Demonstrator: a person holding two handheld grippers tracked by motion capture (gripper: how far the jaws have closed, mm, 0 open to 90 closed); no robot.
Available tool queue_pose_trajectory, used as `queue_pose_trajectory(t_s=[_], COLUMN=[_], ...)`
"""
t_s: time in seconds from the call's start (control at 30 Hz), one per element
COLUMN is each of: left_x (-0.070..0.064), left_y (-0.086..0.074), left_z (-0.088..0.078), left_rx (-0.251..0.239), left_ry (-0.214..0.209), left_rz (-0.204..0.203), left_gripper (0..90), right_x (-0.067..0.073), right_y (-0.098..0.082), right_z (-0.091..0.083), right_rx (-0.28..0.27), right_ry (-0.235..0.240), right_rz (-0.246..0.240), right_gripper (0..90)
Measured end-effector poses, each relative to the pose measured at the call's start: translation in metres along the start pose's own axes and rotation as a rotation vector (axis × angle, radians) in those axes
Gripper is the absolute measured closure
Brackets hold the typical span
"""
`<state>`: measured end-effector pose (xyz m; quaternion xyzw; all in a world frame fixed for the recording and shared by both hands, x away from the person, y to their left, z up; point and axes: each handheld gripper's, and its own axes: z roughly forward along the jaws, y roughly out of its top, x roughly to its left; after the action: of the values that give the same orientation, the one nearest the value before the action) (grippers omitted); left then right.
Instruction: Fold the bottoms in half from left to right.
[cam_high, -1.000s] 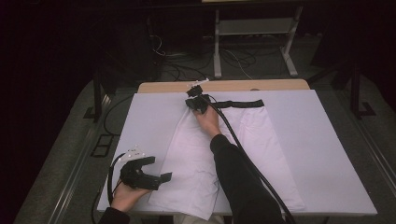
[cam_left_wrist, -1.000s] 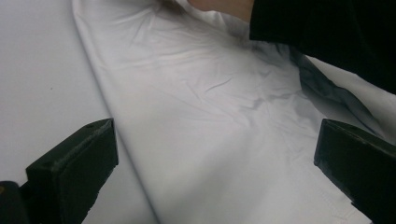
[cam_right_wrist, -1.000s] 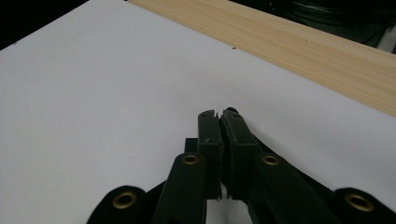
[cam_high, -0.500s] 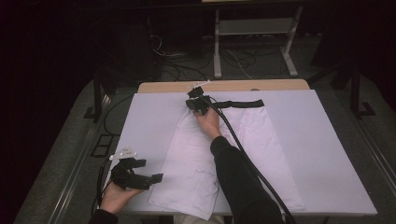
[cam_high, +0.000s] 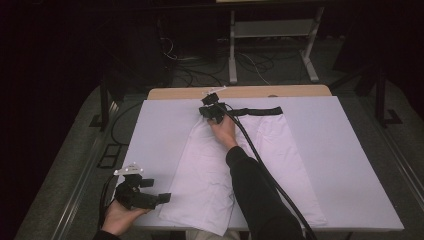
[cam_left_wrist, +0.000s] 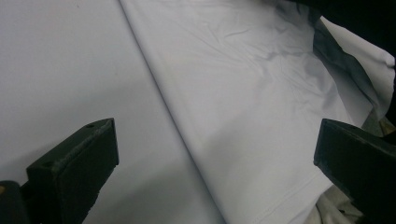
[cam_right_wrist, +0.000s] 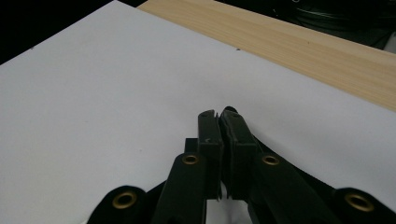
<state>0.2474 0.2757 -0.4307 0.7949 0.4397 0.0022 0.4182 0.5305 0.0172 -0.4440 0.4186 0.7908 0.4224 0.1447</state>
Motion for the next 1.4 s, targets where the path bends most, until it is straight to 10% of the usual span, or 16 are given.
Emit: queue_pose_trajectory(t_s=[0.9,1.23,1.4], left_x=[-0.011,-0.007,-0.003], left_y=[-0.014,-0.021,-0.024], left_z=[0.007,0.002,0.0], left_rx=[0.169,0.178,0.183], left_ry=[-0.101,-0.116,-0.121], left_rz=[0.009,-0.023,-0.044], left_gripper=[3.3,21.1,48.4], right_x=[-0.001,-0.003,-0.003], right_y=[0.0,0.0,0.001], right_z=[-0.003,-0.005,-0.005], right_rx=[-0.01,-0.016,-0.018], right_ry=[0.006,0.009,0.007], right_rz=[0.001,0.013,0.009], right_gripper=[85.8,85.8,85.8])
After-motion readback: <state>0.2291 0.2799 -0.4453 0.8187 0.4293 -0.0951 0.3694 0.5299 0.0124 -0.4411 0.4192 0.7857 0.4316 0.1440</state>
